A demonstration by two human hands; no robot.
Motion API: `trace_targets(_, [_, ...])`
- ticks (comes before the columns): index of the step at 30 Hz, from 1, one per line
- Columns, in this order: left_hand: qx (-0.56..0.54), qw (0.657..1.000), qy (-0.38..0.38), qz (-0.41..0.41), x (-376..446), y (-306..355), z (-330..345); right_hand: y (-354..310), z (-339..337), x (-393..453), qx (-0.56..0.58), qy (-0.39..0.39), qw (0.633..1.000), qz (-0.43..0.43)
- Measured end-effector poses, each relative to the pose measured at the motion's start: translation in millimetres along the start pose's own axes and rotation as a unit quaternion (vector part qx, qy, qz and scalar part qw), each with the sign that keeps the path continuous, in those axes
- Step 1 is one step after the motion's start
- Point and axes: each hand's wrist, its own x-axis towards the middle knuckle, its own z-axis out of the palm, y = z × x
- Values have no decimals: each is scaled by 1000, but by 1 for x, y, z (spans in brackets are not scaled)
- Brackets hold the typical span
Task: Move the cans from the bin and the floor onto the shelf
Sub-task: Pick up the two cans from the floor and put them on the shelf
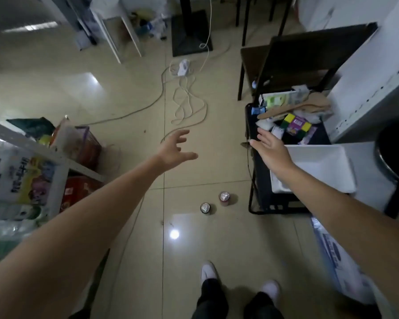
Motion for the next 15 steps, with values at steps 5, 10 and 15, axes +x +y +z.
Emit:
trace_targets(5, [-6, 999, -3, -47, 22, -86, 9, 65, 49, 17, -9, -23, 999, 47])
trace_targets(10, [1, 998, 32, -54, 57, -156, 27, 126, 85, 53, -44, -42, 997, 42])
trace_targets(15, [-7, 998, 44, -38, 116, -239, 83, 214, 125, 107, -57, -43, 997, 3])
